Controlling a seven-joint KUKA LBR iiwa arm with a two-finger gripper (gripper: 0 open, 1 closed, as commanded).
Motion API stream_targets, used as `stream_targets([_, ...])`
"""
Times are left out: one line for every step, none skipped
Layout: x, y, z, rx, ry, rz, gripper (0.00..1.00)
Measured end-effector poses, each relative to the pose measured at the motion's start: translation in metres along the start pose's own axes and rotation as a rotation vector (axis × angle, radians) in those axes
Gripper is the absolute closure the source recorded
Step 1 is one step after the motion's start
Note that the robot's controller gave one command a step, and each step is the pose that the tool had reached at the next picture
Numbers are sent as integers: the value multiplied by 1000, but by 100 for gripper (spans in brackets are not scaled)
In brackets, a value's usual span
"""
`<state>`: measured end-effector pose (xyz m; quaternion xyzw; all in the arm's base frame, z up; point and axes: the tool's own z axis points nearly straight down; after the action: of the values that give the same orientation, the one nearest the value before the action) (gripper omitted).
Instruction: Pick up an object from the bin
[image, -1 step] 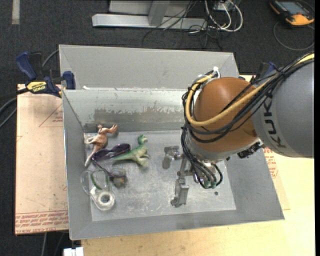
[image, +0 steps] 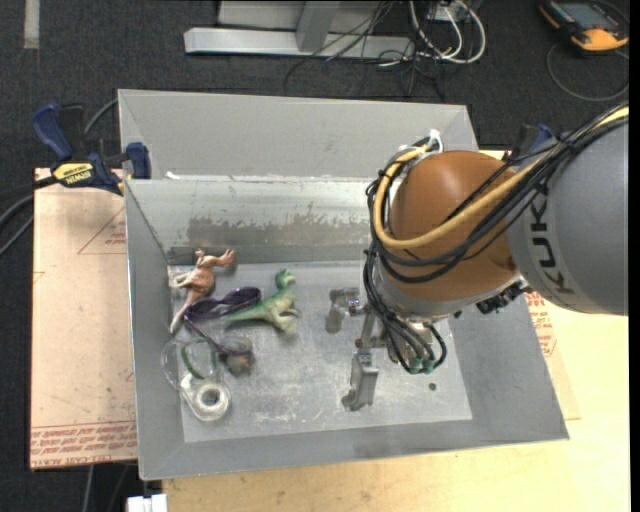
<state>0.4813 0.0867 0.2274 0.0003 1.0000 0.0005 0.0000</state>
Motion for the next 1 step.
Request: stream_targets([-11,57,120,-1,2,538,0])
